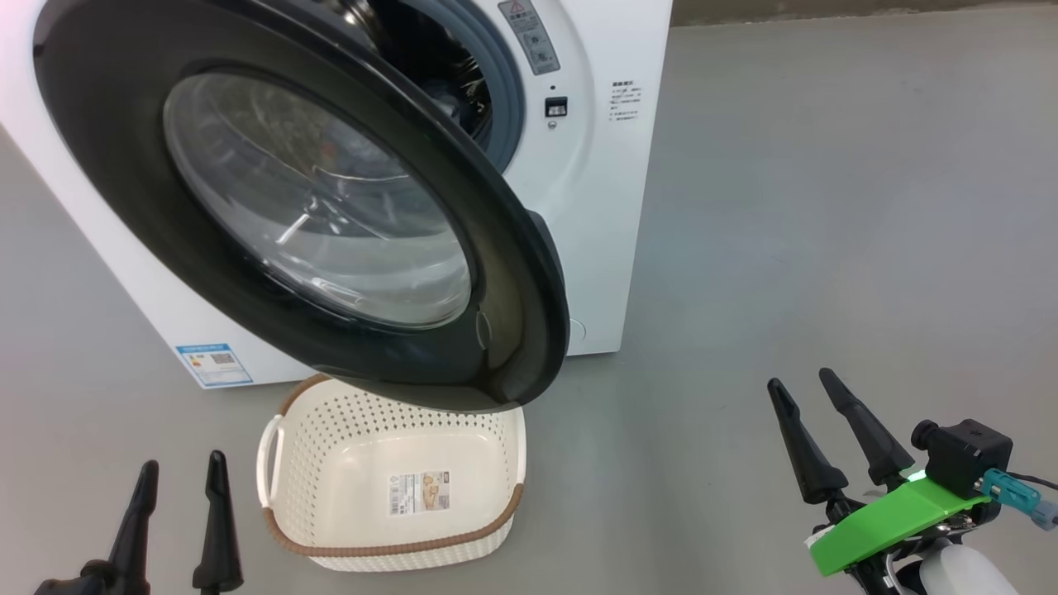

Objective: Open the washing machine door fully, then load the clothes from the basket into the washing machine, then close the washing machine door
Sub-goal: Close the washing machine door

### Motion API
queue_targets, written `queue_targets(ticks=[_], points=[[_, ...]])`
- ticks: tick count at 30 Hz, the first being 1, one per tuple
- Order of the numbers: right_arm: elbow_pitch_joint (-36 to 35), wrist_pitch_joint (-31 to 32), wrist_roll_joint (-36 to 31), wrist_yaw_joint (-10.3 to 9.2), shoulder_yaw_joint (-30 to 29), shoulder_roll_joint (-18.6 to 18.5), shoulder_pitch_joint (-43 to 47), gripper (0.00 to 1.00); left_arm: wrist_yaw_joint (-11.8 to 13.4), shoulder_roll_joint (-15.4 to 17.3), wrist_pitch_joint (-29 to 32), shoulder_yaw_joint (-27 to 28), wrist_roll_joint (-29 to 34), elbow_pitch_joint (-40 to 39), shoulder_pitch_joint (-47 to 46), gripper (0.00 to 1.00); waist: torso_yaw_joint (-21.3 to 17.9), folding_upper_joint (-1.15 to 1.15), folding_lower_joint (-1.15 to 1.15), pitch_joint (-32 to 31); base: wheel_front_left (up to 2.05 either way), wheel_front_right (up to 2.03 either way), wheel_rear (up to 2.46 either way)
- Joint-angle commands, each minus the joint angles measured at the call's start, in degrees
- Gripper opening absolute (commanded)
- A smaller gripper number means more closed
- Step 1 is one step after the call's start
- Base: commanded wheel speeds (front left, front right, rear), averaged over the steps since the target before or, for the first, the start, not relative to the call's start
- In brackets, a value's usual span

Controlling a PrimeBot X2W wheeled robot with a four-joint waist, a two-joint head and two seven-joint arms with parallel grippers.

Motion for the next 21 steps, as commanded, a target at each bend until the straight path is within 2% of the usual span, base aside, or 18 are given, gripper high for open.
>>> queue_targets(ticks=[1, 2, 3, 4, 21], points=[[-1.66, -0.27, -0.17, 0.09, 1.01, -0.74, -0.30, 0.81, -0.39, 0.34, -0.53, 1.99, 0.57, -1.61, -1.71, 1.00, 0.30, 0.00, 0.00, 0.05, 0.00, 0.00, 0.00], [-1.73, -0.27, -0.13, 0.09, 1.03, -0.72, -0.30, 0.49, -0.41, 0.31, -0.53, 1.99, 0.57, -1.62, -1.74, 1.00, 0.50, 0.00, 0.00, 0.08, 0.00, 0.00, 0.00], [-1.93, -0.27, 0.00, 0.09, 1.14, -0.80, -0.43, 0.31, -0.44, 0.28, -0.53, 1.94, 0.59, -1.64, -1.79, 1.00, 0.77, 0.00, 0.00, 0.19, 0.00, 0.00, 0.00], [-2.28, -0.27, 0.24, 0.09, 1.17, -0.91, -0.60, 0.00, -0.45, 0.25, -0.53, 1.83, 0.59, -1.66, -1.91, 1.00, 1.11, 0.00, 0.00, 0.34, 0.00, 0.00, 0.00], [-9.59, -0.27, 0.23, 0.09, 1.05, -2.75, -5.02, 0.00, -0.58, -0.11, -0.53, 1.41, 0.26, -1.82, -2.15, 1.00, 6.69, 0.00, 0.00, 0.28, 0.00, 0.00, 0.00]])
